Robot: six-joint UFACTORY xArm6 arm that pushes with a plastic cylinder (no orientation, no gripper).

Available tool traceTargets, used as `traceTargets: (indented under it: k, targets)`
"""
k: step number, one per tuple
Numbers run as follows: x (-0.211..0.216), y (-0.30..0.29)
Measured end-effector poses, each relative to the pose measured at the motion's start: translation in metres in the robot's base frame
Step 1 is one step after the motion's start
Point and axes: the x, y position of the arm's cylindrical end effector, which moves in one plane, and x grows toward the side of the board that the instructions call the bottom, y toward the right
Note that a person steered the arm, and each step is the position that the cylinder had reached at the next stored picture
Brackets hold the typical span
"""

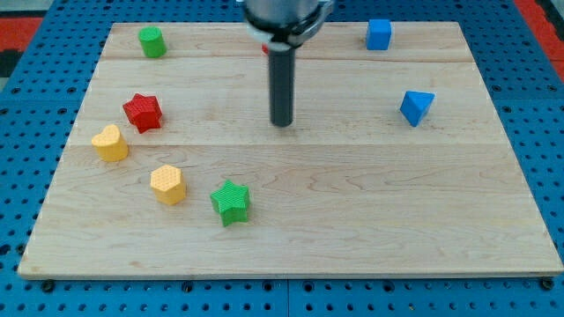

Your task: Slide yellow heart closer to yellow hexagon

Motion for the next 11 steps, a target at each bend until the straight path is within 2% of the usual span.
traceTargets:
  k: [1, 2, 3, 4, 6, 7, 8, 9, 10, 11]
  targets:
    - [0.046, -0.02]
    - [0.031, -0.096]
    - [0.001, -0.125]
    - [-0.013, -0.188]
    - [-0.014, -0.264]
    - [0.038, -0.199]
    - [0.031, -0.146]
    - [0.054, -0.122]
    - [0.073, -0.133]
    - [0.07, -0.058]
